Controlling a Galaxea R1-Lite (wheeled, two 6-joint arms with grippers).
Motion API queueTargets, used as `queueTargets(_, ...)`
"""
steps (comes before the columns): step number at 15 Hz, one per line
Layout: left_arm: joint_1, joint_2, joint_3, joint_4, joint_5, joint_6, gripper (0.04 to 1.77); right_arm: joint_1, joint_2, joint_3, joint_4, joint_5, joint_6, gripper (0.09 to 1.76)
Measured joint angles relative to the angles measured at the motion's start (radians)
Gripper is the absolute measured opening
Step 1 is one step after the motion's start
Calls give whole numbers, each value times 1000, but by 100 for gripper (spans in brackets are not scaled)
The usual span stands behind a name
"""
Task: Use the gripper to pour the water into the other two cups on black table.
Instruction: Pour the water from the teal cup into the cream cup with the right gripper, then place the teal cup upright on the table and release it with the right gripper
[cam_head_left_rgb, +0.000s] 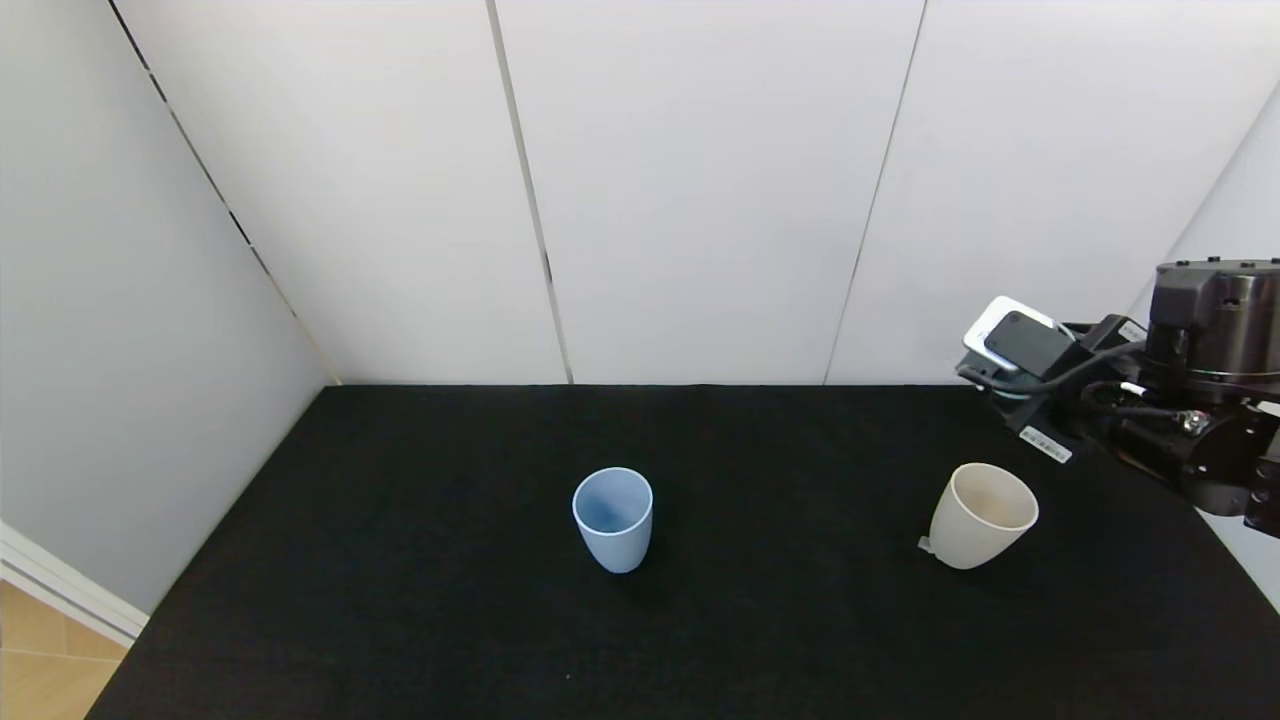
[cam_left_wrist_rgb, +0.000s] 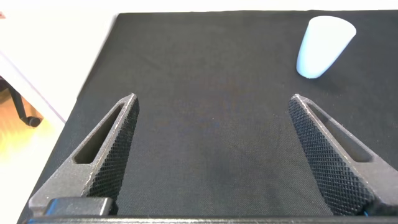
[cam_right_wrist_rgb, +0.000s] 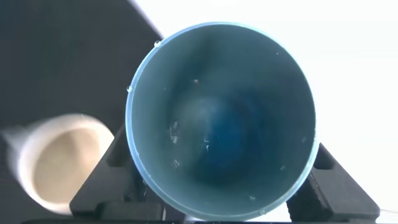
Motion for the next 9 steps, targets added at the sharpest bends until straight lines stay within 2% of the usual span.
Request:
queueTargets(5,0,0,0,0,0,0,172,38,16,-15,5,-1,394,119)
queueTargets(9,0,0,0,0,0,0,172,123,5,14,-2,-3,629,119)
